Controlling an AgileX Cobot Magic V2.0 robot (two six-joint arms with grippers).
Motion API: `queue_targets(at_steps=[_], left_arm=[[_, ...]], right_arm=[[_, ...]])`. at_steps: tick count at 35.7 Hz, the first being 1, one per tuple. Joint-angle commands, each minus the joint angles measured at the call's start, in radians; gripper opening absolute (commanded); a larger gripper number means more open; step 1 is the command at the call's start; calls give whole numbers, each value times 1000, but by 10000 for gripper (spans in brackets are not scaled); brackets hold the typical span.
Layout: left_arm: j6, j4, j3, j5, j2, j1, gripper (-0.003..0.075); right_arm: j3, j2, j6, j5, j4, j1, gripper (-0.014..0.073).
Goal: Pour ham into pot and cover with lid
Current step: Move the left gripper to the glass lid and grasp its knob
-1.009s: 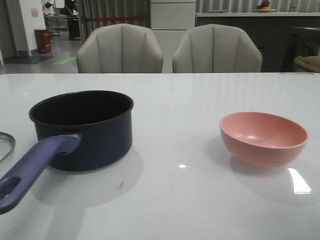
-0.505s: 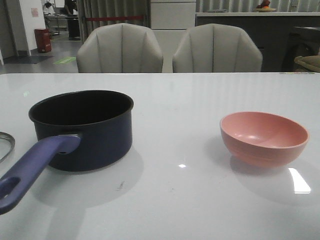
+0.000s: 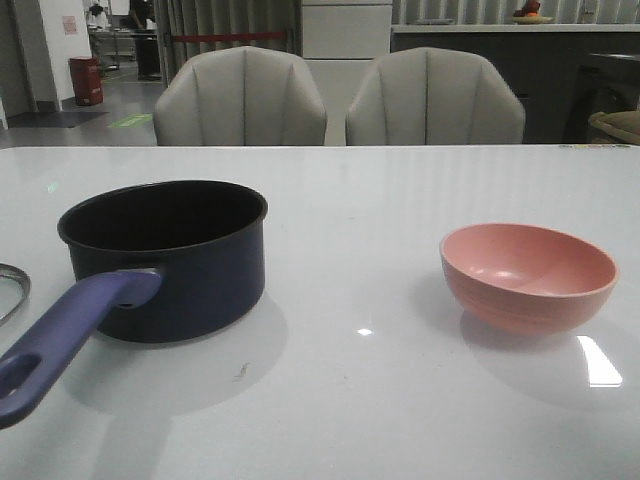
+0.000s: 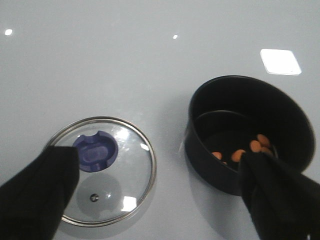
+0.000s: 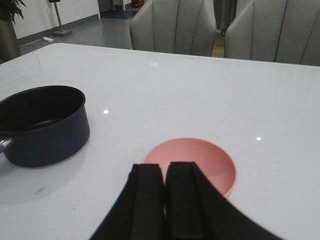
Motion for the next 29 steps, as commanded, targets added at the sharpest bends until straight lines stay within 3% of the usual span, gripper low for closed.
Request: queue_targets(at_steps=[1, 10, 14, 29], left_arm=[[-21, -6, -94, -17, 119, 57, 670], [-21, -109, -287, 192, 438, 213, 670], [34, -107, -362, 273, 545, 220, 670], [35, -130, -642, 496, 849, 220, 670]], right_arm=[[-28, 6, -12, -72, 4, 0, 160], [-28, 6, -12, -72, 4, 0, 160], [-28, 6, -12, -72, 4, 0, 160], [-28, 6, -12, -72, 4, 0, 160]])
